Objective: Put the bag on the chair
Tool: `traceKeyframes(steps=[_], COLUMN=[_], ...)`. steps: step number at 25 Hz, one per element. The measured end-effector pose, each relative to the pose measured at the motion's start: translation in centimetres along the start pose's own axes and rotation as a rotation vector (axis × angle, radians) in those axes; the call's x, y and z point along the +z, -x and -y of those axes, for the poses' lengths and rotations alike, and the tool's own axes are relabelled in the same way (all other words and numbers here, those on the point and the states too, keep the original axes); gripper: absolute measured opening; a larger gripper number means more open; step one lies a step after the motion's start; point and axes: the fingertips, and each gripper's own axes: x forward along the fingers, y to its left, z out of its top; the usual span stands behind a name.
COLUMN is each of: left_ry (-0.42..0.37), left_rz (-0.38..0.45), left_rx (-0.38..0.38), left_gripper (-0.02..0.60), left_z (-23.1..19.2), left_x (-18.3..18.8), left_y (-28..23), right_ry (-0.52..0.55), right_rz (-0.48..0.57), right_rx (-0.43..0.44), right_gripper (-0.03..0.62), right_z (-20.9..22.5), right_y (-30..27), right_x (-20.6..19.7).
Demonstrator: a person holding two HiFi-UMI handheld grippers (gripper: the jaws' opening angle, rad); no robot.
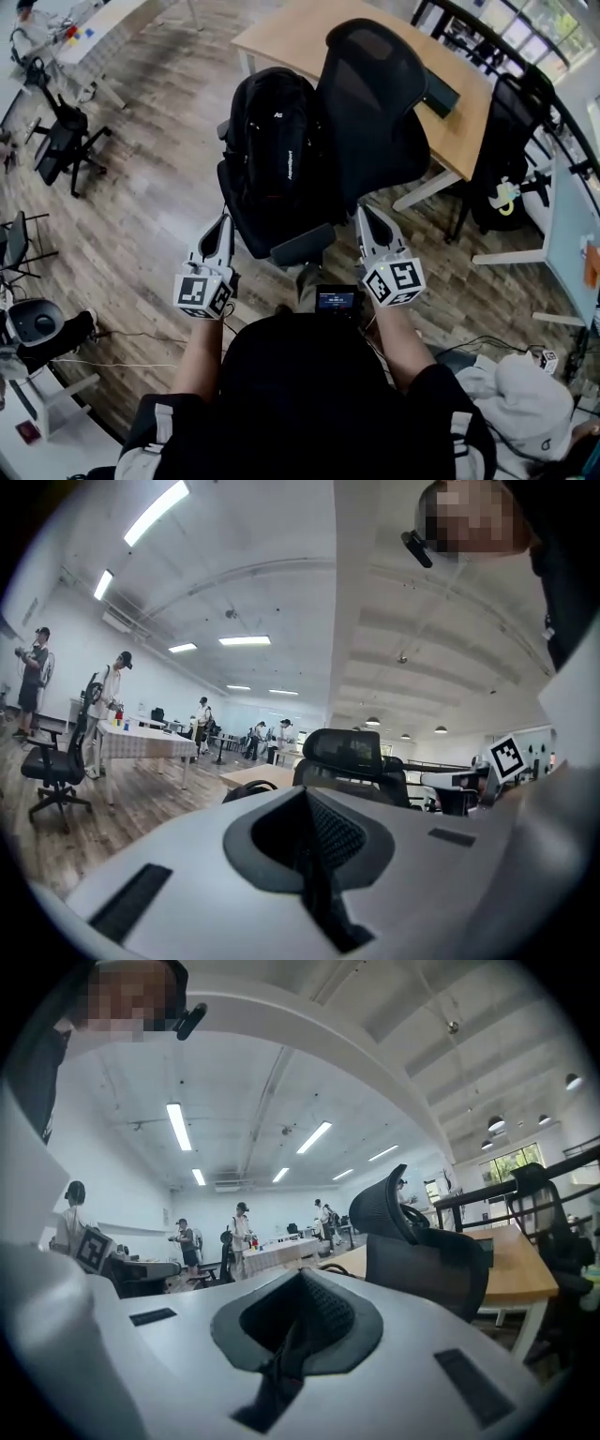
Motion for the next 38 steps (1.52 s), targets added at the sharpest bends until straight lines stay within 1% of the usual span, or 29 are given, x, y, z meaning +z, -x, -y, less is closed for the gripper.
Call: traceKeyframes(steps=[4,8,12,16,21,25,29,32,35,38], left_ry=[0.000,0.018,0.051,0.054,0.046,0.050,0.049,0.033,0.027,0.016], left_rz=[-0.001,-0.008,-0.019,-0.023,-0.056,-0.077,-0.085,-0.089,-0.088,-0.089], left_rx=[0.021,0.037,0.045,0.039,0.032,0.040,0.032,0.016,0.009,0.005], left_gripper=[0.003,0.003,0.003,0.003,0.003,0.003,0.003,0.003,0.003,0.003], left_z=[0.6,1.2,2.2,4.2,6.8,9.5,12.9,15.6,17.7,19.2], left_x=[-0.6,-1.6,-2.5,-2.8,-3.4,-4.4,-5.0,-5.7,-6.6,-6.7], left_y=[6.0,10.4,13.2,14.7,15.5,15.9,16.0,16.5,16.6,16.7], right_ry=[0.030,0.039,0.031,0.024,0.002,0.002,-0.013,-0.026,-0.036,-0.040], right_rz=[-0.002,-0.009,-0.037,-0.033,-0.026,-0.029,-0.038,-0.041,-0.040,-0.042], right_rx=[0.014,0.007,0.029,0.066,0.087,0.100,0.097,0.105,0.097,0.090], right_gripper=[0.012,0.012,0.012,0.011,0.011,0.011,0.012,0.011,0.011,0.011], right_z=[-4.1,-6.8,-8.9,-9.9,-10.0,-9.0,-7.3,-6.8,-6.3,-5.9], right_y=[3.2,6.1,8.6,10.4,11.9,14.6,17.9,20.0,21.5,22.5], right_x=[-0.7,-1.3,-2.2,-2.6,-2.4,-2.4,-3.0,-3.7,-4.9,-5.5])
